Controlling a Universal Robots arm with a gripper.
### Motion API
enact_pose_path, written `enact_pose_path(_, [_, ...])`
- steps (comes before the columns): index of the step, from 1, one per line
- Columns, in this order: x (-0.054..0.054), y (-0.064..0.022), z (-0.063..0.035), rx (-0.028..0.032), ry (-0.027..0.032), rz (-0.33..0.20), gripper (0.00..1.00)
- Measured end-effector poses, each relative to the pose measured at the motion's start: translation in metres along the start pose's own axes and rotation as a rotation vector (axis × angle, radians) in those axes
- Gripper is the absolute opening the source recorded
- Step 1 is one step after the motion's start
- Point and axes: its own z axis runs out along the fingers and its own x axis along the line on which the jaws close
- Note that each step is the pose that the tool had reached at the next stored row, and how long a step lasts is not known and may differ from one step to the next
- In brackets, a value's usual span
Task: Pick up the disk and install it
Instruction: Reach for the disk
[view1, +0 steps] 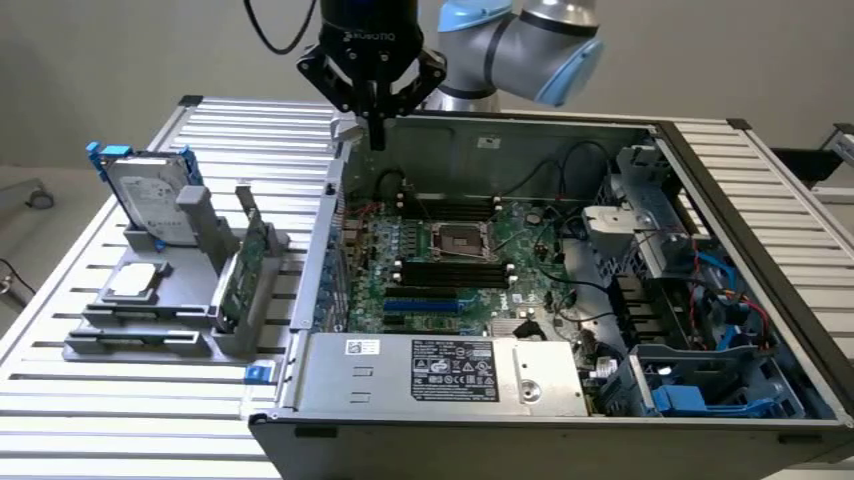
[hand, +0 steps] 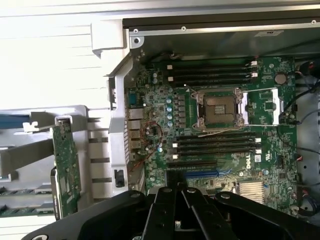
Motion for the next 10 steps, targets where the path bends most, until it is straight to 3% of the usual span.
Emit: enact_pose_path(10, [0.046,-0.0032,0.0013,0.0004,0.0058,0.0,0.11])
